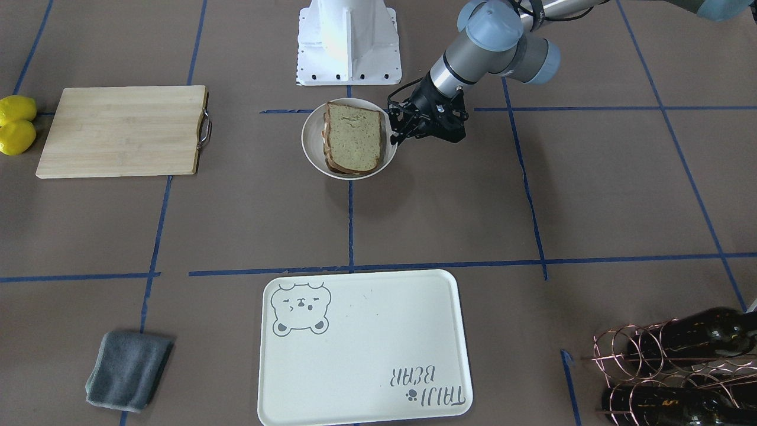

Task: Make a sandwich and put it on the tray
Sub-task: 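Carry the plate with the left gripper farther from the robot onto the tray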

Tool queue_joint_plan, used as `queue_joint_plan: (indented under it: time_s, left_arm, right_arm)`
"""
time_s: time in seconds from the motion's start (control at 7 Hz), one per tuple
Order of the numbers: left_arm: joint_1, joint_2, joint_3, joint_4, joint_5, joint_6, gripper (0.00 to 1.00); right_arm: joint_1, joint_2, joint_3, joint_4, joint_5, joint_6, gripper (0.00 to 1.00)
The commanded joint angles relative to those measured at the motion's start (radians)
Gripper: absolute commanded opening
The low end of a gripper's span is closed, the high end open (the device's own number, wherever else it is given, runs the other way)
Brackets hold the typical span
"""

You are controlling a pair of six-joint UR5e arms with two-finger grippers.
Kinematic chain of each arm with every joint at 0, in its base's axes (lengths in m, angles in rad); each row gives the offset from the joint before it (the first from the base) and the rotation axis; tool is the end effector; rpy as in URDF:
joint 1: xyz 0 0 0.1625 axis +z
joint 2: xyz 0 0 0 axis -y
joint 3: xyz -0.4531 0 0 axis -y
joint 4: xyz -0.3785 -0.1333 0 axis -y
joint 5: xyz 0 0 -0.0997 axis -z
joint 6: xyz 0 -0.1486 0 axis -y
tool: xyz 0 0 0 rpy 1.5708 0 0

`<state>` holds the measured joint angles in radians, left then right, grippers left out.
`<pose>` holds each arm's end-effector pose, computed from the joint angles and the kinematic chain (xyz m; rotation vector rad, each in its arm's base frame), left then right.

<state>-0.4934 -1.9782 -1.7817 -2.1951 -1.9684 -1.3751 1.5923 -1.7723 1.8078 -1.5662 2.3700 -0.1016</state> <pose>0.5364 -0.3745 0.3089 0.0890 1.2659 -0.0097 0.0352 -0.3907 0.6925 0.0871 -0.7955 -0.0918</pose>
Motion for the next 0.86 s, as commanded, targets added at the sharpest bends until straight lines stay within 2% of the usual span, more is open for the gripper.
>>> queue_joint_plan:
  time_s: [0.0,0.29,0.57,0.71]
  left_arm:
    - [-0.092,-0.037,0.031,0.006,-0.093,0.005,0.00]
    - [-0.144,-0.121,0.132,0.015,-0.107,0.011,0.00]
    - [-0.218,-0.232,0.264,0.044,-0.188,0.077,0.00]
    - [-0.247,-0.279,0.322,0.057,-0.191,0.100,0.00]
  right_arm:
    - [0.000,-0.001,0.001,0.000,0.000,0.000,1.00]
    - [0.000,-0.001,0.001,0.000,0.000,0.000,1.00]
    - [0.000,-0.001,0.001,0.000,0.000,0.002,1.00]
    - [0.000,-0.001,0.001,0.000,0.000,0.000,1.00]
